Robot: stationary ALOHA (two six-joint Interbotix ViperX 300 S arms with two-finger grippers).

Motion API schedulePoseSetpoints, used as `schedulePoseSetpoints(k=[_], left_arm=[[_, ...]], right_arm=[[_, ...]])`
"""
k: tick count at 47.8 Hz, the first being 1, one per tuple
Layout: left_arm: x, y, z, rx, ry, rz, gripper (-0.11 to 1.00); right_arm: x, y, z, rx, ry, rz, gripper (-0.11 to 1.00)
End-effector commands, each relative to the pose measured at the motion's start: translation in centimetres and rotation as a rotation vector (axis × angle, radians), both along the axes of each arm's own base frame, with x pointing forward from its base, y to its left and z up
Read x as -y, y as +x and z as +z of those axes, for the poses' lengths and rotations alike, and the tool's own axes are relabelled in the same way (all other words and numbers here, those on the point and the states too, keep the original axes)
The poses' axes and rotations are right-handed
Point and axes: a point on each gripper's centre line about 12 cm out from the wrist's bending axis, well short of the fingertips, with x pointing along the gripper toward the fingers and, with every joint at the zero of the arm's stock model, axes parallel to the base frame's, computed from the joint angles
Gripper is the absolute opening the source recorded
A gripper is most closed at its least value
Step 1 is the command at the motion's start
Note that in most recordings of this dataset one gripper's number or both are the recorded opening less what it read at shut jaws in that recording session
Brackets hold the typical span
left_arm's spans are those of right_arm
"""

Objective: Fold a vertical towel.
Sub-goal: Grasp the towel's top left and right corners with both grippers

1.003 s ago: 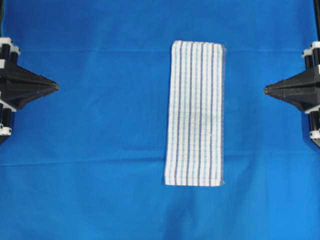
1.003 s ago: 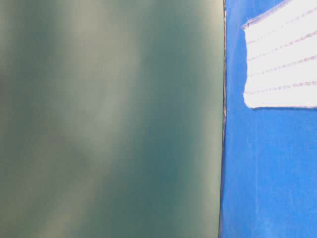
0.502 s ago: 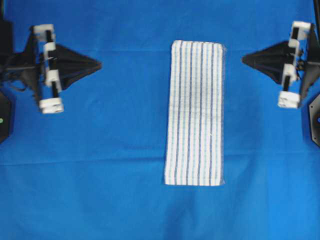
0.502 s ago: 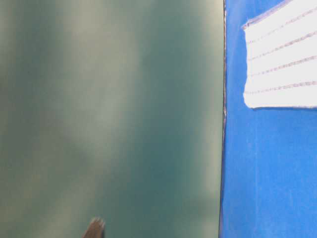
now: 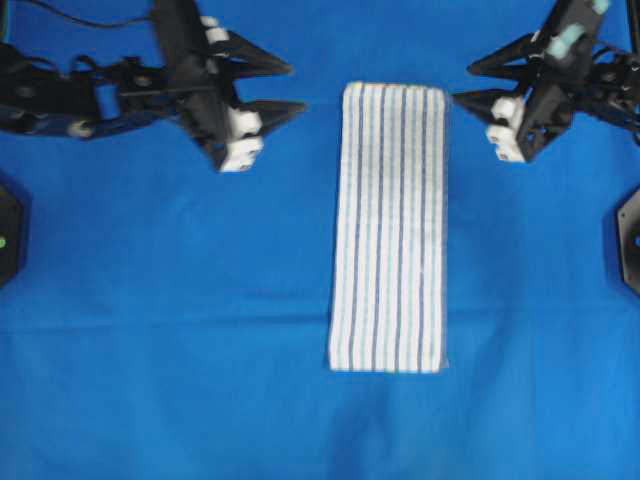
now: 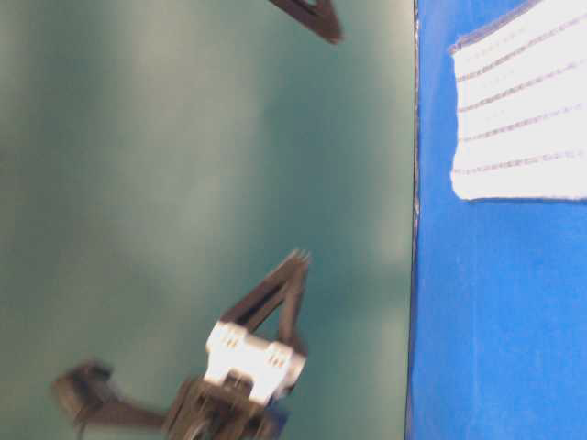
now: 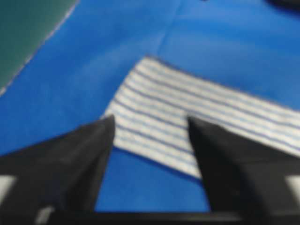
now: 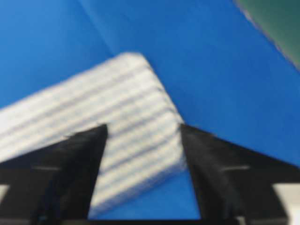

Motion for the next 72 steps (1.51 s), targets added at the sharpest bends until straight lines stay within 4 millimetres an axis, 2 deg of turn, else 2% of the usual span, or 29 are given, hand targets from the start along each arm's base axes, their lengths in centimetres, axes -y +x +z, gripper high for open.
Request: schedulePoseSetpoints(k=[1, 4, 11, 17, 24, 30, 37, 39, 41, 48, 52, 64, 72], left_arm=[[-1.3, 1.5, -0.3, 0.001, 0.001, 0.020, 0.75], [-2.1, 2.2, -1.4, -0.019, -0.006, 0.031, 0.81], [-3.4, 3.7, -4.0, -0.065, -0.023, 0.050, 0.74], [-4.3, 5.0, -6.7, -0.106, -0.037, 0.057, 0.74], [-5.0, 6.6, -8.7, -0.129, -0.044, 0.058, 0.74], [-5.5, 7.3, -9.6, -0.135, -0.045, 0.062, 0.74], [-6.0, 7.5, -10.5, -0.152, -0.052, 0.069, 0.70], [-6.0, 7.4, -10.6, -0.157, -0.054, 0.071, 0.67], [-6.1, 7.3, -10.8, -0.166, -0.046, 0.067, 0.60], [-6.2, 7.3, -11.6, -0.191, -0.029, 0.058, 0.21], [-6.5, 7.2, -12.5, -0.211, -0.027, 0.059, 0.02], [-6.6, 7.2, -12.5, -0.215, -0.023, 0.059, 0.00], [-7.0, 7.1, -10.7, -0.182, -0.009, 0.067, 0.00]], right_arm=[[1.3, 0.7, -0.7, -0.022, 0.000, -0.018, 0.64], [1.9, 0.8, -1.8, -0.045, 0.005, -0.029, 0.63], [3.3, 1.1, -4.0, -0.083, 0.023, -0.058, 0.62], [4.0, 1.4, -5.5, -0.100, 0.033, -0.069, 0.62], [4.4, 1.5, -7.3, -0.133, 0.054, -0.078, 0.62], [4.5, 1.6, -8.5, -0.158, 0.071, -0.081, 0.62], [4.5, 1.6, -8.9, -0.168, 0.076, -0.080, 0.59], [4.5, 1.6, -8.8, -0.169, 0.072, -0.076, 0.55], [4.5, 1.6, -8.8, -0.169, 0.069, -0.073, 0.46], [4.5, 1.6, -8.8, -0.173, 0.065, -0.067, 0.09], [4.5, 1.6, -8.8, -0.170, 0.067, -0.069, 0.09], [4.7, 1.7, -8.6, -0.154, 0.066, -0.078, 0.09], [4.9, 1.7, -7.6, -0.127, 0.049, -0.083, 0.09]])
